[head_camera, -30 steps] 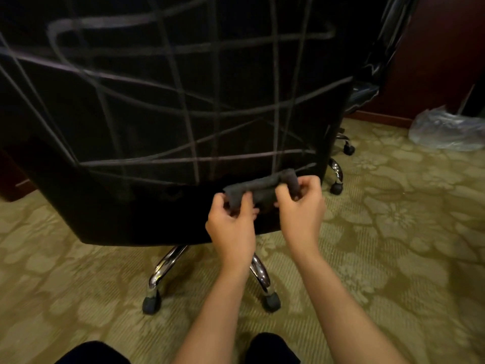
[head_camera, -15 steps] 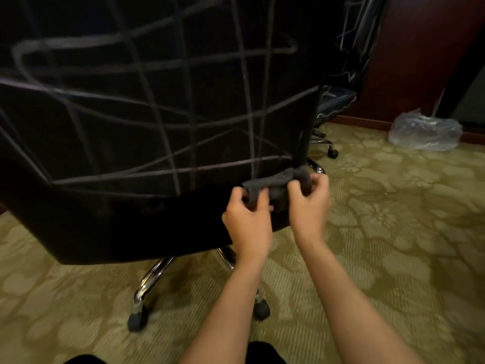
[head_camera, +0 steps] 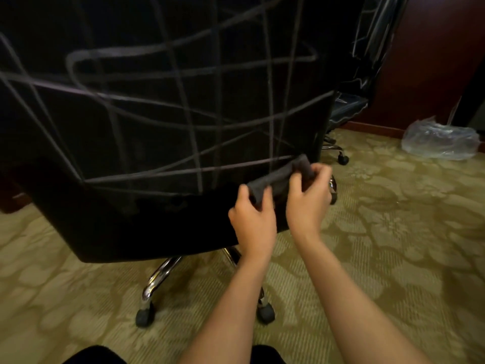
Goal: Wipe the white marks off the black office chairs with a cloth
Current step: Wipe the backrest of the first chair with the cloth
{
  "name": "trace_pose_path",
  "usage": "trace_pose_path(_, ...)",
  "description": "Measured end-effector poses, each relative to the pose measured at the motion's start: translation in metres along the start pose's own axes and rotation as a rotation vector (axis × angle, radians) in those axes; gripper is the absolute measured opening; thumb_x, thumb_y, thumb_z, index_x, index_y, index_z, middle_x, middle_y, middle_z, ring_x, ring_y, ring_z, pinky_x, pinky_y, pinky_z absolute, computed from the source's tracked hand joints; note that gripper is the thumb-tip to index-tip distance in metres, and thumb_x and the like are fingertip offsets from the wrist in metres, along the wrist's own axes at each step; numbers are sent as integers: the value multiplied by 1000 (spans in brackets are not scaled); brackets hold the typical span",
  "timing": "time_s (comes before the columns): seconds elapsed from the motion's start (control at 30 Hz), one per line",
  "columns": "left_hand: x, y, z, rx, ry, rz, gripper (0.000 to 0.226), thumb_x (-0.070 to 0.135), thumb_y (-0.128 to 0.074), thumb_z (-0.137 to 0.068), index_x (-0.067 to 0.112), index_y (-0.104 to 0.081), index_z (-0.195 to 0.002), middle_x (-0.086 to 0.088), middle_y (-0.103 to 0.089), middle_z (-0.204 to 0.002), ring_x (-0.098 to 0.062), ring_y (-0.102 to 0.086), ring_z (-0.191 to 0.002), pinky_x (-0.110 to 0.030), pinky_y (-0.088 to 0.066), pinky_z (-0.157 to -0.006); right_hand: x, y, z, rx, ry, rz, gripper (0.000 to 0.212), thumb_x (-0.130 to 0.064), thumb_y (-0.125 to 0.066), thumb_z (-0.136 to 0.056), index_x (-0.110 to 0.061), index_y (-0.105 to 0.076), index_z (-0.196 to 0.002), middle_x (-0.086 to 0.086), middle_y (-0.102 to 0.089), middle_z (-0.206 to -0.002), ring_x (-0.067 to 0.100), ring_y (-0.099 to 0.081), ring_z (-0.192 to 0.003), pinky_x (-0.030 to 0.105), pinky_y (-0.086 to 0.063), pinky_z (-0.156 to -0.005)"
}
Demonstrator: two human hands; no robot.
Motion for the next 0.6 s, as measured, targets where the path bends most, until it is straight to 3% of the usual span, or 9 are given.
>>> trace_pose_path(0.1,-54,18,19,-41,137,-16,25,55,-62,-82,32,-58,-92,2,-72,-88,-21,-71,-84,-46,-60,-80,58,-18,41,-103,-172,78,17,-13,-57,-93,-11,-48,-107,14,-64,-98,36,-63,-92,49,-51,-81)
trace_pose_path(0.17,-81,43,23,-27,198,21,13,35,-72,-84,31,-59,-86,-1,-73,-81,-19,-74,-76,-49,-61,-74,84,-36,68,-230,-276,165,14,-14,-56,-95,-11,-47,-105,20,-66,-96,40,-64,-91,48,-51,-80)
trace_pose_path(0.27,-96,86,11,9,270,87,12,14,-72,-90,18,-62,-89,-15,-74,-84,-20,-75,-69,-45,-62,-72,76,-62,94,-323,-341,164,13,-20,-60,-95,-18,-48,-97,14,-68,-92,36,-69,-86,51,-54,-80)
trace_pose_path(0.33,-80,112,-5,45,243,124,7,10,-69,-92,9,-62,-95,-19,-73,-84,-17,-74,-66,-33,-61,-65,51,-75,101,-316,-321,85,15,-21,-64,-93,-22,-49,-94,9,-69,-87,32,-70,-80,51,-56,-79)
trace_pose_path(0.4,-48,138,-23,125,153,162,4,11,-67,-94,12,-63,-93,-12,-73,-77,-16,-74,-67,-27,-60,-64,12,-85,99,-304,-246,-37,14,-22,-67,-92,-23,-53,-95,3,-69,-82,25,-72,-75,49,-59,-77)
trace_pose_path(0.5,-11,161,-39,203,33,187,7,18,-65,-96,20,-62,-90,-4,-74,-74,-15,-74,-70,-26,-60,-65,-45,-94,93,-280,-113,-164,12,-22,-66,-93,-22,-55,-98,-3,-69,-83,18,-72,-77,41,-59,-75)
trace_pose_path(0.6,-14,155,-32,197,17,170,8,20,-65,-96,22,-61,-90,0,-74,-74,-14,-74,-69,-34,-62,-67,-55,-88,98,-228,-37,-113,11,-20,-61,-96,-18,-52,-102,-1,-65,-88,22,-67,-84,40,-54,-78)
Point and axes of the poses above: each hand's wrist, its own z-axis away from the middle knuckle, its own y-axis out of the back of the hand, x = y × z, the point moved 9 cm from there along -z, towards the middle knuckle
